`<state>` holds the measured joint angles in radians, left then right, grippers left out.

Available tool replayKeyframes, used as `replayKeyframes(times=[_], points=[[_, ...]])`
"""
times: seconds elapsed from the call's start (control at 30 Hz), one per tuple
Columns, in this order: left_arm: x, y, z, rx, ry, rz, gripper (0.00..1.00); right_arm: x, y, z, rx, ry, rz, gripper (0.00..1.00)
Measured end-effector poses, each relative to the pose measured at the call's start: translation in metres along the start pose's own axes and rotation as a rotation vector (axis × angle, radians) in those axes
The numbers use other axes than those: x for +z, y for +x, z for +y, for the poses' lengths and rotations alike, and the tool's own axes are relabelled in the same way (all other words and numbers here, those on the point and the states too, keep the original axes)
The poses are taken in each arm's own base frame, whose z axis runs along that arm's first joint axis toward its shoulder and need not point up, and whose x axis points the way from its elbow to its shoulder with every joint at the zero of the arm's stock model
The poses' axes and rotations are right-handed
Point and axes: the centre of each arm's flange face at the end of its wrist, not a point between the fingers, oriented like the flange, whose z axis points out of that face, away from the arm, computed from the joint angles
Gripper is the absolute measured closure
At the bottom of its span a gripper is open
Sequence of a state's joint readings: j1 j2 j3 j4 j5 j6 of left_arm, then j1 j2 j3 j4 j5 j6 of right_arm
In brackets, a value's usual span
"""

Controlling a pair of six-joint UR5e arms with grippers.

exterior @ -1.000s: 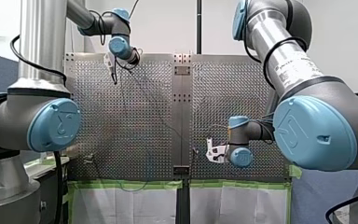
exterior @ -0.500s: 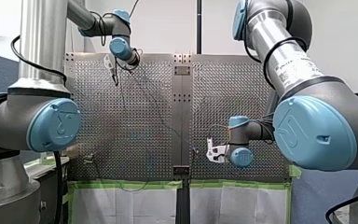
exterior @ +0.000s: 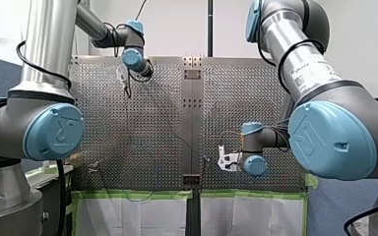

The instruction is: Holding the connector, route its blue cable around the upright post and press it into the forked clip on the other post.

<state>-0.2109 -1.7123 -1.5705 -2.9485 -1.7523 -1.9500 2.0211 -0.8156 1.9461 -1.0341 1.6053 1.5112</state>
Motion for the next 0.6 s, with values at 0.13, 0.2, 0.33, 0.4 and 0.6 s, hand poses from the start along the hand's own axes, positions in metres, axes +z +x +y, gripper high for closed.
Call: replayKeyframes(times=[0.13, 0.2, 0.33, 0.4, 0.6], points=[[0.003, -0.003, 0.0, -0.02, -0.009, -0.015, 0.0, 0.0, 0.0, 0.0, 0.0, 0.001, 0.001, 1.0], [0.004, -0.005, 0.0, -0.027, -0.015, -0.024, 0.0, 0.0, 0.0, 0.0, 0.0, 0.001, 0.003, 1.0], [0.008, -0.015, 0.0, -0.043, -0.029, -0.051, 0.0, 0.0, 0.0, 0.0, 0.001, 0.002, 0.005, 1.0], [0.009, -0.019, 0.0, -0.05, -0.033, -0.062, 0.0, 0.001, 0.0, 0.0, 0.001, 0.002, 0.005, 1.0], [0.014, -0.031, -0.003, -0.083, -0.03, -0.088, 0.0, 0.001, 0.001, 0.0, 0.002, 0.002, 0.006, 1.0]])
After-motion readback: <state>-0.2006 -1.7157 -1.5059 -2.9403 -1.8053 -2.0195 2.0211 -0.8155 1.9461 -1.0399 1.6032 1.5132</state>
